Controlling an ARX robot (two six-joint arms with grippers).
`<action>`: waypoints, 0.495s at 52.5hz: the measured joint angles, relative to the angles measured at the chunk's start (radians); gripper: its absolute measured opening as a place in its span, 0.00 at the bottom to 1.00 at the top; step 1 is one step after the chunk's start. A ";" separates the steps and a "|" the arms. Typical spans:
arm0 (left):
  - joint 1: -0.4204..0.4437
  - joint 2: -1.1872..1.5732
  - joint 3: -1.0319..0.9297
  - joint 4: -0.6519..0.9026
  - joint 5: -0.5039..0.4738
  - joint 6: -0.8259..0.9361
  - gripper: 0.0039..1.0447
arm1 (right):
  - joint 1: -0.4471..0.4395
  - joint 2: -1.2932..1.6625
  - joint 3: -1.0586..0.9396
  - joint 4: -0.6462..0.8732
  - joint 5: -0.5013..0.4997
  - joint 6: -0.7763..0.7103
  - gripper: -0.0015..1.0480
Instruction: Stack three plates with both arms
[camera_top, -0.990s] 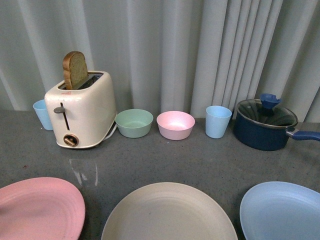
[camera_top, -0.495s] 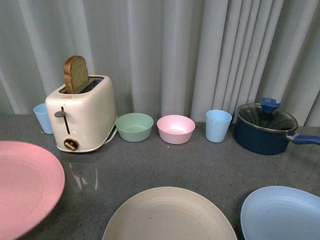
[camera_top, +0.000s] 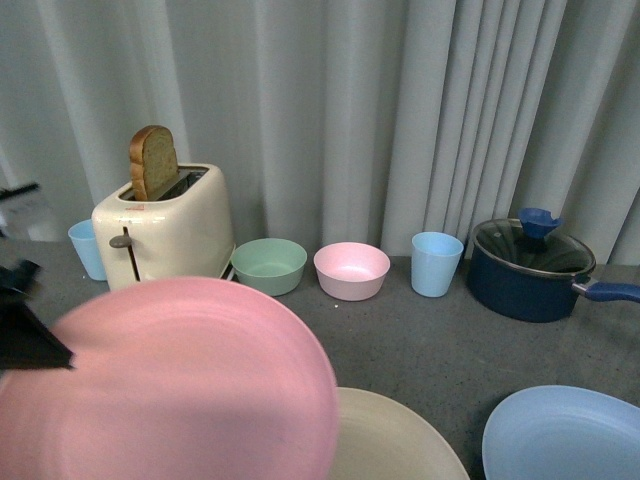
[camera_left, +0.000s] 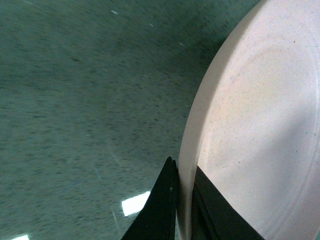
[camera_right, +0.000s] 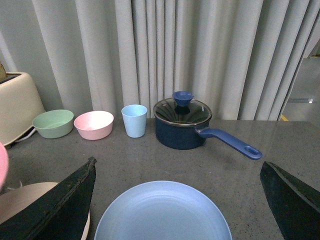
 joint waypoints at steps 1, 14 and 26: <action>-0.027 0.006 -0.008 0.013 -0.007 -0.014 0.03 | 0.000 0.000 0.000 0.000 0.000 0.000 0.93; -0.270 0.098 -0.018 0.098 -0.071 -0.162 0.03 | 0.000 0.000 0.000 0.000 0.000 0.000 0.93; -0.318 0.140 -0.005 0.121 -0.109 -0.207 0.03 | 0.000 0.000 0.000 0.000 0.000 0.000 0.93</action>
